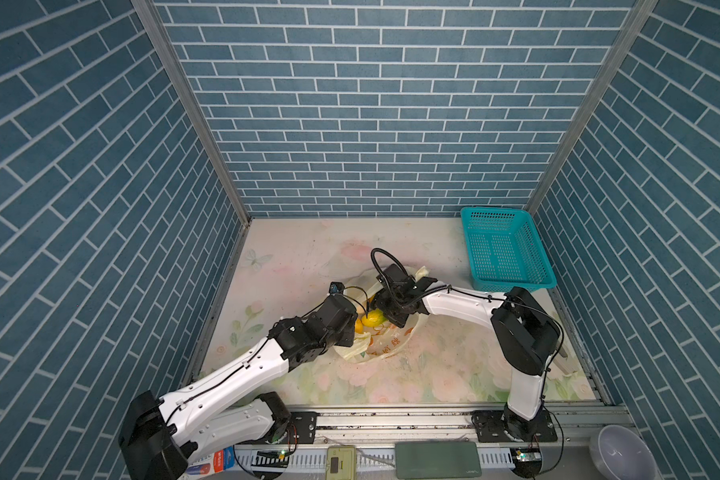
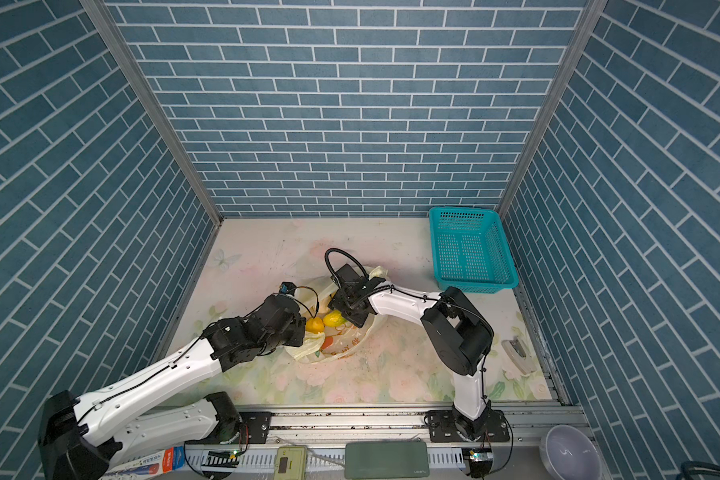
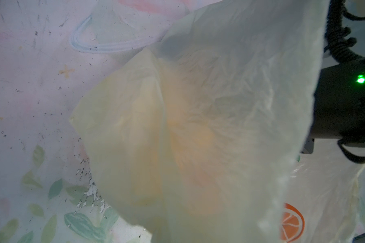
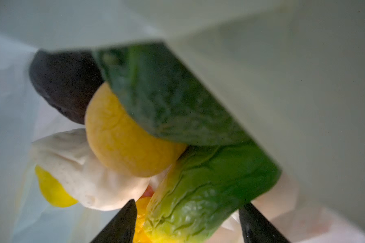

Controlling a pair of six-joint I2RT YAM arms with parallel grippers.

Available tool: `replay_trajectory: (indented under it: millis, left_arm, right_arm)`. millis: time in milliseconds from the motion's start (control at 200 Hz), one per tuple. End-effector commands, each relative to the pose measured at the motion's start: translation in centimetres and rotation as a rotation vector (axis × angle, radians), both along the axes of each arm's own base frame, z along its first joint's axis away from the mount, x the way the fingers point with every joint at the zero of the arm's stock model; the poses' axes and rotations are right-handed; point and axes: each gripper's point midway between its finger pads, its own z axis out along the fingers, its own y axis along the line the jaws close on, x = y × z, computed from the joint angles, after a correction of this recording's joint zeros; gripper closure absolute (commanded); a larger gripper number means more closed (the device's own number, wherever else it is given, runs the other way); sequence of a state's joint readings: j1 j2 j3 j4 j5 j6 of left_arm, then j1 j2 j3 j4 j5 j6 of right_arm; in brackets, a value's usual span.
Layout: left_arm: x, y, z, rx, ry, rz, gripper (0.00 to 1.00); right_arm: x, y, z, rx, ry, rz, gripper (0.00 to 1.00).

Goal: Untie the knot of the plastic bag and take out the fruit
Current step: 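Grasp the green-yellow bitter melon inside the bag with the right gripper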

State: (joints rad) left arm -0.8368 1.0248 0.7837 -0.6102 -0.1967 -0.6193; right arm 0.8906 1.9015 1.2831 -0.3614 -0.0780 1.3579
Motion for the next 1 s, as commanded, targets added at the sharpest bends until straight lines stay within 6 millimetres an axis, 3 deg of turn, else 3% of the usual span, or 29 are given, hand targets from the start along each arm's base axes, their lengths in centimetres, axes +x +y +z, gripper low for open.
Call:
replay_trajectory:
  millis: [0,320,515,790,995]
  left_arm:
    - [-0.5,0.3,-0.6,0.005,0.008,0.005,1.0]
    - [-0.3,2.9,0.3,0.163,-0.041,-0.004,1.0]
    - [0.2,1.6,0.3,0.118,-0.041,-0.024,1.0]
    - [1.6,-0.8,0.5,0.07,-0.057,-0.052,1.0]
    - [1.8,-0.3,0.6,0.07,-0.077,-0.021,1.0]
  right_arm:
    - [0.8,-0.9,-1.0,-0.027,-0.006,-0.067,0.27]
    - [2.2,-1.5,-1.7,-0.071,-0.014,-0.036,0.45]
    - [1.7,-1.7,-1.8,-0.076,-0.026,0.024,0.64]
    - [0.8,0.6,1.2,-0.056,-0.123,0.181,0.73]
    - [-1.4,0.7,3.9,-0.101,-0.201,0.281,0.75]
